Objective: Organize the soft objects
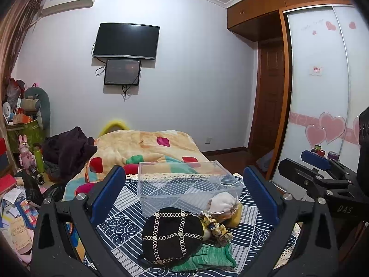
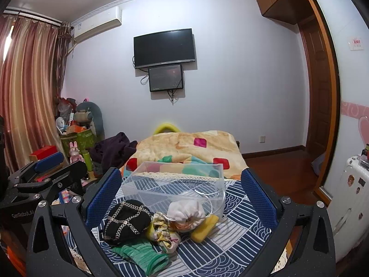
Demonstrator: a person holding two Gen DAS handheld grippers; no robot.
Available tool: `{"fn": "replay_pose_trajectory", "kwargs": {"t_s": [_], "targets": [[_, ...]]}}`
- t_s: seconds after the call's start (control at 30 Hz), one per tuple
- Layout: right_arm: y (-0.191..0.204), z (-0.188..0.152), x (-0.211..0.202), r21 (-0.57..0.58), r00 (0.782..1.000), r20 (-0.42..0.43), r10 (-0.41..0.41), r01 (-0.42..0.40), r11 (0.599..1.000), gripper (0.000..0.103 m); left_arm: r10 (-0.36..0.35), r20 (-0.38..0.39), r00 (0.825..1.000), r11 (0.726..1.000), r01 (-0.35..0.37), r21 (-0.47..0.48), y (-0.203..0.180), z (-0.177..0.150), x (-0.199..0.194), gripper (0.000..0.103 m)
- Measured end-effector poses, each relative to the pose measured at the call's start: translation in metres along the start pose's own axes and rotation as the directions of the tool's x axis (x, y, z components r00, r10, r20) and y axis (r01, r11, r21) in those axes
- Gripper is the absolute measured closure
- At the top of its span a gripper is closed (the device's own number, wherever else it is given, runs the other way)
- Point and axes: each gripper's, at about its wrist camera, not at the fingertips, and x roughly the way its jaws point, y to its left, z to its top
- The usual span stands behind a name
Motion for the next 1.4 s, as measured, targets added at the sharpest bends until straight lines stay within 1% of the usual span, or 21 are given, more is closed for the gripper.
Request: {"fn": "replay_pose_trajectory", "kwargs": {"t_s": [1.4], "targets": [[0.0033, 0.0006, -0.0019, -0.004, 1.000, 0.009, 0.006, -0.006, 1.000, 0.000, -0.009, 0.003, 1.000, 1.000, 0.009, -0.011, -0.0006, 0.0000, 0.0005, 0.000]]}}
